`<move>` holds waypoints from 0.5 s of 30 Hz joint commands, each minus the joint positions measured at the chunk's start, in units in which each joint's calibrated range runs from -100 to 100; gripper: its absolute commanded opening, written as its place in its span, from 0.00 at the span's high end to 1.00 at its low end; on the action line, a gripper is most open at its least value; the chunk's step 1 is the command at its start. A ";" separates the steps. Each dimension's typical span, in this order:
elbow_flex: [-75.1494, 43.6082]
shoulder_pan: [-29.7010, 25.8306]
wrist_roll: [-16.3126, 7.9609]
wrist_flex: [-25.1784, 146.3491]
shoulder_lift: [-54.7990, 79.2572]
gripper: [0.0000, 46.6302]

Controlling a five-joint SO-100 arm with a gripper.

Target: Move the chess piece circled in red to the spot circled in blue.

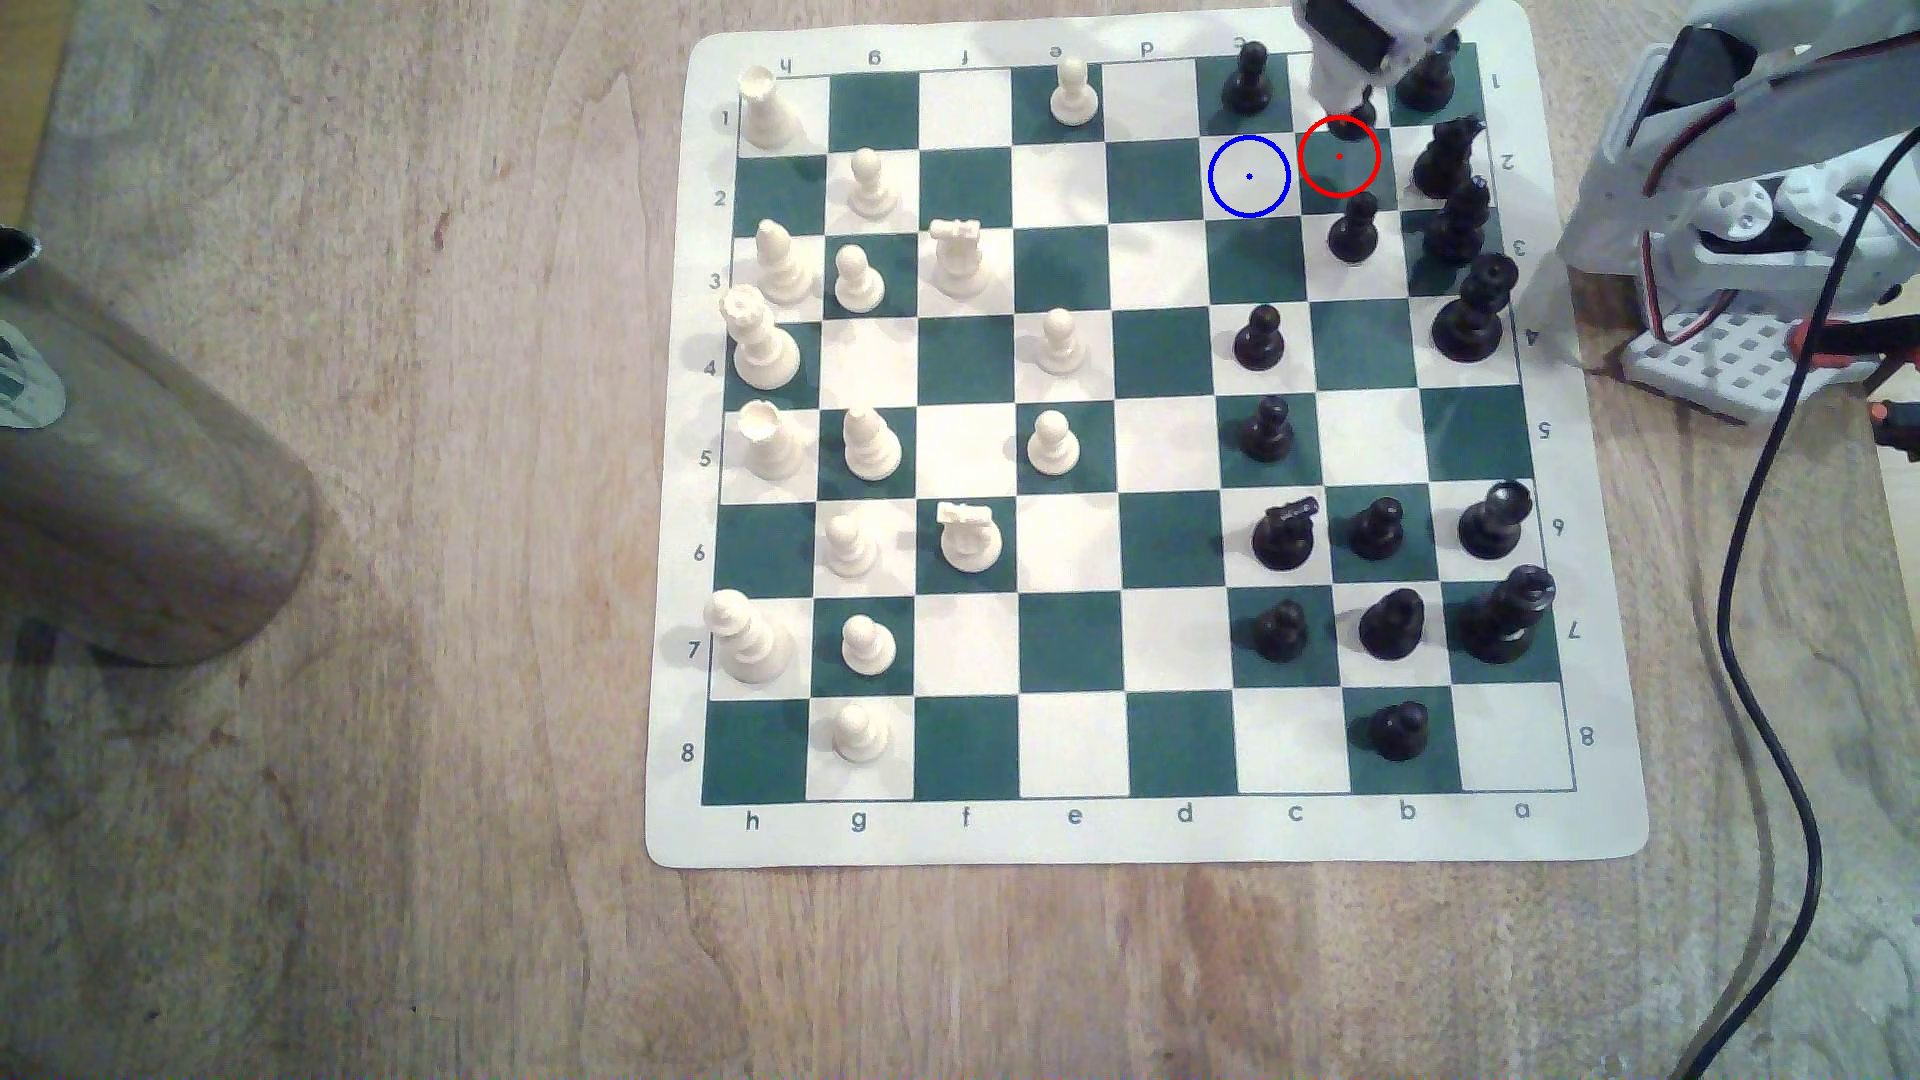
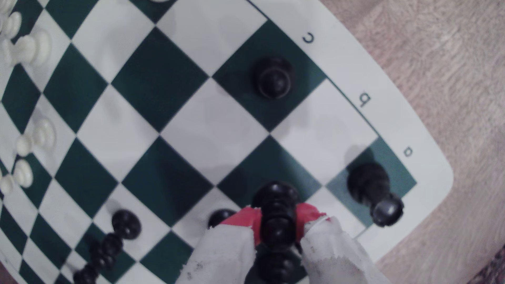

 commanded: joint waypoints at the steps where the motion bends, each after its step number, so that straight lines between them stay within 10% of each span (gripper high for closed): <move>1: -7.86 -0.16 0.10 0.35 -1.15 0.99; 15: -4.59 -4.30 -0.59 -11.20 8.70 0.99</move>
